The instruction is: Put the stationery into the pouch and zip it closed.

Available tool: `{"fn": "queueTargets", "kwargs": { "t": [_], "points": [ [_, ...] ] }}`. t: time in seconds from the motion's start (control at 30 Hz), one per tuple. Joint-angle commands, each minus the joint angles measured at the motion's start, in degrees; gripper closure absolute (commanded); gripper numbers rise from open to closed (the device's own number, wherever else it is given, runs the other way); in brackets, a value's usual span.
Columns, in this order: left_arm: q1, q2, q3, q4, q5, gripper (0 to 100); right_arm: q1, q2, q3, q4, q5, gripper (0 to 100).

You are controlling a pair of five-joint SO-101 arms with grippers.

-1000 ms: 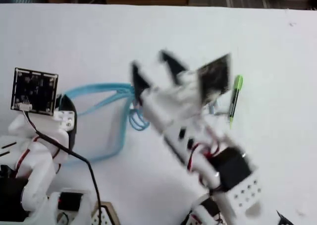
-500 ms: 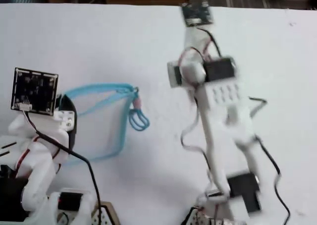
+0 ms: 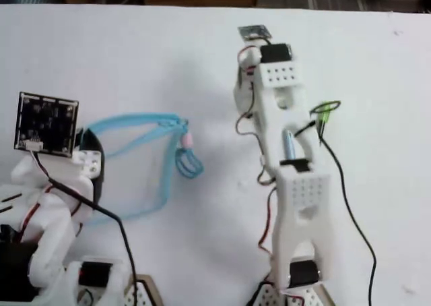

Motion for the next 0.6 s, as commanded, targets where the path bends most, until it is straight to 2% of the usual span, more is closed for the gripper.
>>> {"fn": "queueTargets", "kwargs": {
  "t": [0.0, 0.23, 0.43, 0.57],
  "points": [
    [0.0, 0.2, 2.9, 1.2, -0.4, 98, 0.1, 5.0, -11.9, 1.2, 1.1, 75.4],
    [-0.1, 0.2, 2.5, 1.2, -0.4, 98, -2.1, 15.8, -22.2, 0.7, 1.1, 75.4],
    [-0.1, 0.2, 2.5, 1.2, -0.4, 98, -0.6, 22.3, -26.7, 0.8, 1.1, 75.9],
    [-0.1, 0.2, 2.5, 1.2, -0.4, 98, 0.4, 22.5, -27.4, 1.9, 1.1, 87.8]
  ]
}}
